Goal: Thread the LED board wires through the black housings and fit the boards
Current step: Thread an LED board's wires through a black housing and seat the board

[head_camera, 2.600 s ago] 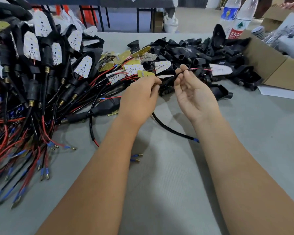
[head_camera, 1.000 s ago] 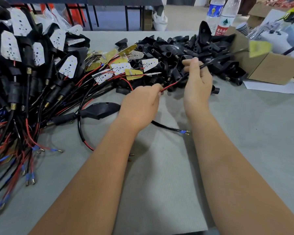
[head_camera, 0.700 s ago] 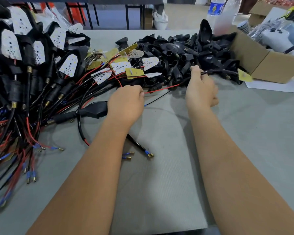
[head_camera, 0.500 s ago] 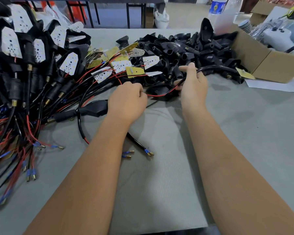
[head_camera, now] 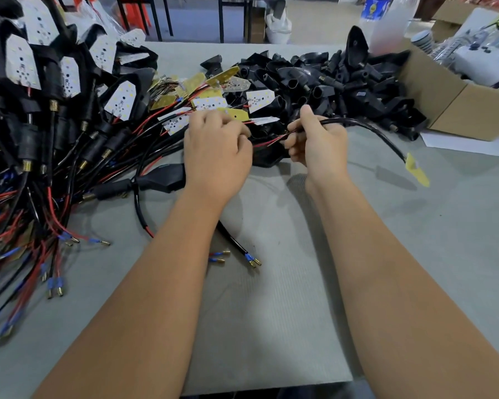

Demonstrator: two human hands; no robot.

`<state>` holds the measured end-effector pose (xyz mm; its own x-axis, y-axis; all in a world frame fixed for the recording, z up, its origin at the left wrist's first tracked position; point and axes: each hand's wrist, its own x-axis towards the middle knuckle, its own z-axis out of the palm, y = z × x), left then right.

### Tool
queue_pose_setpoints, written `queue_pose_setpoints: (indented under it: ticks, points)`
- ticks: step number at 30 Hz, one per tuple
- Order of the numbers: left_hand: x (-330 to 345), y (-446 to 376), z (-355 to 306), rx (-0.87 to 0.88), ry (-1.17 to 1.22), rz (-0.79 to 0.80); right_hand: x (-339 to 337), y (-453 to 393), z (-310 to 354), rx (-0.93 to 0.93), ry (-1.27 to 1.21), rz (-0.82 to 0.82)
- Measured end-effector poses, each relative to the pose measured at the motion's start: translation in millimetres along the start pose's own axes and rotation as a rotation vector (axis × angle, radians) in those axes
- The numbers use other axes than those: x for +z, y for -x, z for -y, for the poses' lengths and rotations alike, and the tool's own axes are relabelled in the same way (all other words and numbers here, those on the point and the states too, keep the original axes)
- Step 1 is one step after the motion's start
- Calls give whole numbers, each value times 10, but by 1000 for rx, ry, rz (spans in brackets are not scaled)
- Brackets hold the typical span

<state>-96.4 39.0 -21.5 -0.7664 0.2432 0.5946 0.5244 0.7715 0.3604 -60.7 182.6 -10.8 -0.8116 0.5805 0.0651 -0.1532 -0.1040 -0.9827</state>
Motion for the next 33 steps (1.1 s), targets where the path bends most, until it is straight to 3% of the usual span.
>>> queue_pose_setpoints:
  ticks: [4, 7, 14, 18, 25, 33]
  points:
    - [37, 6, -93, 145, 89, 143, -6, -13, 20, 67, -229, 54]
    - [62, 10, -93, 105, 63, 153, 32, 13, 6, 111, -348, 114]
    - [63, -8, -103, -4, 105, 166, 218, 116, -128, -63, 201, 155]
    - [74, -16, -85, -37, 166, 178, 228, 111, -144, -101, 251, 97]
    - [81, 1, -81, -60, 192, 146, 198, 90, -109, -21, 14, 68]
    - [43, 16, -75, -78, 266, 205, 200, 74, -146, -122, 344, 121]
